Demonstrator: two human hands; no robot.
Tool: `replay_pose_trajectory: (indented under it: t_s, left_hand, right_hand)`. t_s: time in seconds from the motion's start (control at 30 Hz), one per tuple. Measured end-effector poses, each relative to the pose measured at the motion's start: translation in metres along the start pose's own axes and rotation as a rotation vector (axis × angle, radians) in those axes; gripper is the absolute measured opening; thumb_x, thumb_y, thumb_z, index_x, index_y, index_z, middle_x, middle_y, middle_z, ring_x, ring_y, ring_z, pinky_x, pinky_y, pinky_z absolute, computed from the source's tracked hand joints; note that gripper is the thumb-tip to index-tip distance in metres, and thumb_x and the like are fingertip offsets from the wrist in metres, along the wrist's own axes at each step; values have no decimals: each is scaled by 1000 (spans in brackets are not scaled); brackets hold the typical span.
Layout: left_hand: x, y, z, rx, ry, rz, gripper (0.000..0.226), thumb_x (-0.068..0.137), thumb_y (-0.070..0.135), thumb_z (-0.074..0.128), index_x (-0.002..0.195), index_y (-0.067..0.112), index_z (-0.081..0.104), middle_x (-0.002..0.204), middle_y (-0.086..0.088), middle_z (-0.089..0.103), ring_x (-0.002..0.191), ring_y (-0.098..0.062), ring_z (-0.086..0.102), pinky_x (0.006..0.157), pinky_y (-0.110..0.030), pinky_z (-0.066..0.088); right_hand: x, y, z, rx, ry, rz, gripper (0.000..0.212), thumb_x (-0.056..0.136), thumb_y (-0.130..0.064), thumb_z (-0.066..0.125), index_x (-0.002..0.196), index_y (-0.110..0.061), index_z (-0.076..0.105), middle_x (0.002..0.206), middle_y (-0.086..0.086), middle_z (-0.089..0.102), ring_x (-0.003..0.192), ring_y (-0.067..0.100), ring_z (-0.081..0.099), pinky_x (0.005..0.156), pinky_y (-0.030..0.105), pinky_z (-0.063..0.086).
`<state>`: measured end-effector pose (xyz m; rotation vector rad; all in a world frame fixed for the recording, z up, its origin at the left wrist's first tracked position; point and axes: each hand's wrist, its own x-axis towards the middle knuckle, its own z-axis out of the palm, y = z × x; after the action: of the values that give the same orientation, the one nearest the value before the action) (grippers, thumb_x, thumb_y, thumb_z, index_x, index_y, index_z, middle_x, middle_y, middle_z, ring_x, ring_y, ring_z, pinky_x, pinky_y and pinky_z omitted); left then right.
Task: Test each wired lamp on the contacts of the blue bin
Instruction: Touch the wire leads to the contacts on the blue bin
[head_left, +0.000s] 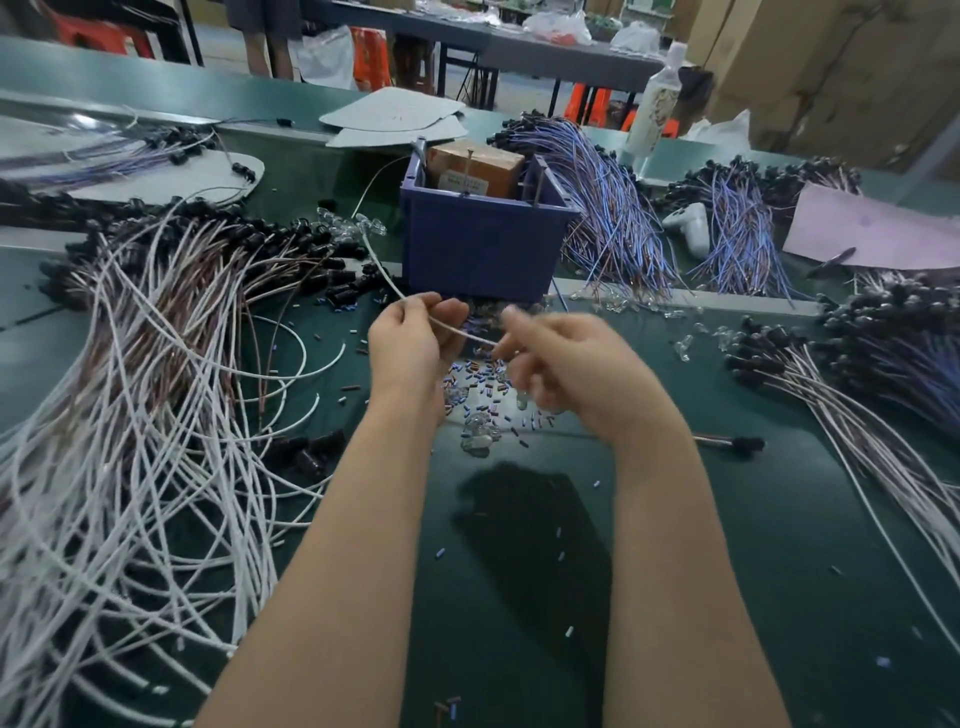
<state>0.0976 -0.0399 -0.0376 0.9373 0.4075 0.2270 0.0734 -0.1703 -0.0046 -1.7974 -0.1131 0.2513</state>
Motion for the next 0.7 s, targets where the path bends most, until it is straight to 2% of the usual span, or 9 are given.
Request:
replay_pose_trajectory:
  t_s: [0.07, 0.1, 0.13, 0.2, 0.27, 0.37, 0.53, 0.6, 0.7]
  left_hand:
    - [0, 2, -1, 4, 33, -23, 30, 103, 12, 31, 83, 12, 52, 45, 9, 60, 65, -10, 63, 59, -24, 53]
    - [-1, 2, -1, 13, 39, -22, 30, 103, 11, 30, 83, 12, 52, 42, 10, 57, 62, -10, 63, 56, -23, 53]
    - [-2, 3, -1, 16, 41, -16, 29, 103, 10, 29, 84, 12, 52, 42, 9, 56, 60, -9, 63, 52, -23, 53]
    - [-2, 4, 0, 26, 50, 0, 27, 101, 5, 29, 88, 14, 50, 53, 5, 59, 54, -8, 63, 49, -21, 52]
    - [-2, 4, -1, 48, 66, 11, 26, 99, 2, 29, 90, 17, 48, 71, 0, 60, 49, -5, 63, 48, -20, 51]
    - [-1, 2, -3, 161, 90, 59, 26, 97, 3, 31, 87, 19, 49, 78, 2, 59, 50, -5, 53, 46, -18, 43]
    - [-1, -2, -5, 366, 8, 129, 20, 93, 12, 49, 73, 16, 51, 55, 5, 47, 37, -5, 32, 42, -19, 27]
    - [-4, -4, -4, 487, -79, 163, 22, 93, 16, 54, 70, 16, 55, 52, 7, 49, 33, 0, 33, 41, -18, 29]
    - [-7, -8, 0, 582, -170, 242, 17, 93, 25, 59, 78, 18, 62, 61, 8, 57, 41, 3, 44, 45, -15, 34]
  right_hand:
    - [1, -3, -11, -50, 288, -170, 24, 93, -30, 58, 77, -12, 62, 58, -6, 60, 46, 3, 51, 48, 17, 45]
    - [5, -1, -16, -152, 464, -192, 18, 92, -27, 61, 80, -13, 62, 67, -5, 63, 57, 5, 56, 60, 22, 51]
    - [9, 2, -20, -311, 550, -135, 12, 90, -26, 63, 86, -14, 63, 81, -2, 67, 72, 8, 61, 74, 28, 53]
    - [13, 17, -22, -593, 434, 122, 23, 86, -29, 68, 103, -16, 65, 107, 4, 66, 99, 19, 61, 94, 34, 48]
    - [16, 29, -22, -676, 278, 310, 24, 84, -31, 70, 104, -19, 65, 116, 8, 63, 111, 29, 56, 100, 42, 44]
    - [23, 34, -17, -741, 305, 325, 5, 89, -21, 62, 92, -18, 63, 113, 10, 64, 110, 31, 54, 100, 44, 42]
    - [28, 39, -12, -822, 364, 308, 20, 96, -23, 51, 110, -13, 61, 119, 9, 60, 115, 31, 49, 93, 38, 34]
    - [28, 36, -10, -693, 442, 149, 15, 98, -22, 48, 105, -11, 55, 118, 10, 58, 110, 29, 51, 93, 37, 38]
    - [25, 30, 0, -434, 429, -187, 3, 96, -13, 50, 94, -14, 49, 93, 4, 61, 87, 20, 56, 74, 23, 37]
